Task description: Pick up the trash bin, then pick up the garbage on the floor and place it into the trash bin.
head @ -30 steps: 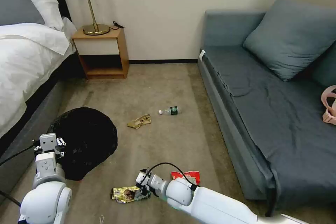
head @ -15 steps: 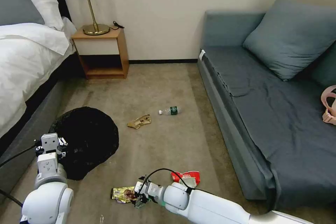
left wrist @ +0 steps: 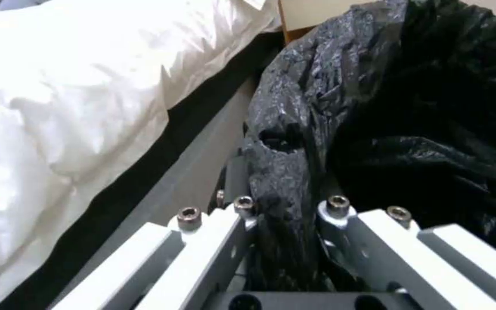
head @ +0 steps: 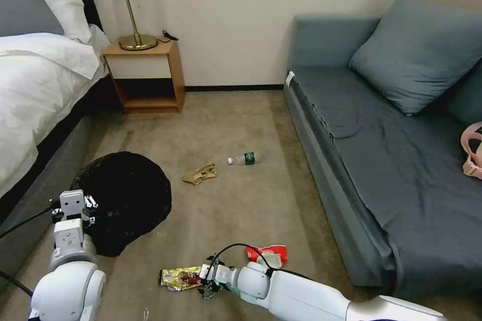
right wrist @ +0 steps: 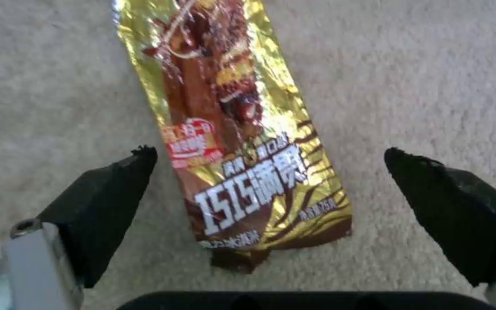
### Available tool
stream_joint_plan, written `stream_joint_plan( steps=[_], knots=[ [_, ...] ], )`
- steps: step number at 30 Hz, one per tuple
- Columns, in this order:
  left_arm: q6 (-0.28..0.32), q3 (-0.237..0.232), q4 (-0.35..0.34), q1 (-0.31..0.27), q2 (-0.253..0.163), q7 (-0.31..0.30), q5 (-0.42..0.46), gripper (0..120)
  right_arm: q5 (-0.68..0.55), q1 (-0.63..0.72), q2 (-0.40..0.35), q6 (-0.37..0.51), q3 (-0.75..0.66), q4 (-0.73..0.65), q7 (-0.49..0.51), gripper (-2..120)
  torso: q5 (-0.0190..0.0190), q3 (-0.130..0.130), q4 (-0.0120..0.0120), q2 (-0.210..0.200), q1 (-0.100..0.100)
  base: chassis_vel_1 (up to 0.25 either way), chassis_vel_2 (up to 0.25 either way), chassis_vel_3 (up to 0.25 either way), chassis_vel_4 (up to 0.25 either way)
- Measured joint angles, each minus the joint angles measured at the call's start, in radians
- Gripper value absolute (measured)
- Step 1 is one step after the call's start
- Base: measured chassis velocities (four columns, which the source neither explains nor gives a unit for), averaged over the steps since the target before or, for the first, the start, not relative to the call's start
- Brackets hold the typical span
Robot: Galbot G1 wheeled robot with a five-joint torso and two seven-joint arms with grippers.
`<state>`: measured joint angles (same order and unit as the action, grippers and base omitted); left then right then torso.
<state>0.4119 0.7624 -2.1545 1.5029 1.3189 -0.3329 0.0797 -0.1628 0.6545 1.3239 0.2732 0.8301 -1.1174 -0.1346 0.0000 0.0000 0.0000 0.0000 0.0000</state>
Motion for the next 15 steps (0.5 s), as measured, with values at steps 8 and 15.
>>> stream_joint_plan(
  steps=[8,15],
  knots=[
    [-0.005,-0.004,0.009,-0.004,0.003,0.001,0.0,4,0.003,-0.001,0.007,-0.007,-0.015,0.024,0.001,100,0.0,0.0,0.0,0.0,0.0,0.0,0.0,0.0,0.0],
    [-0.01,-0.001,0.012,-0.004,0.003,0.001,0.004,4,0.005,-0.006,0.018,-0.019,-0.023,0.045,-0.006,99,0.0,0.0,0.0,0.0,0.0,0.0,0.0,0.0,0.0]
  ],
)
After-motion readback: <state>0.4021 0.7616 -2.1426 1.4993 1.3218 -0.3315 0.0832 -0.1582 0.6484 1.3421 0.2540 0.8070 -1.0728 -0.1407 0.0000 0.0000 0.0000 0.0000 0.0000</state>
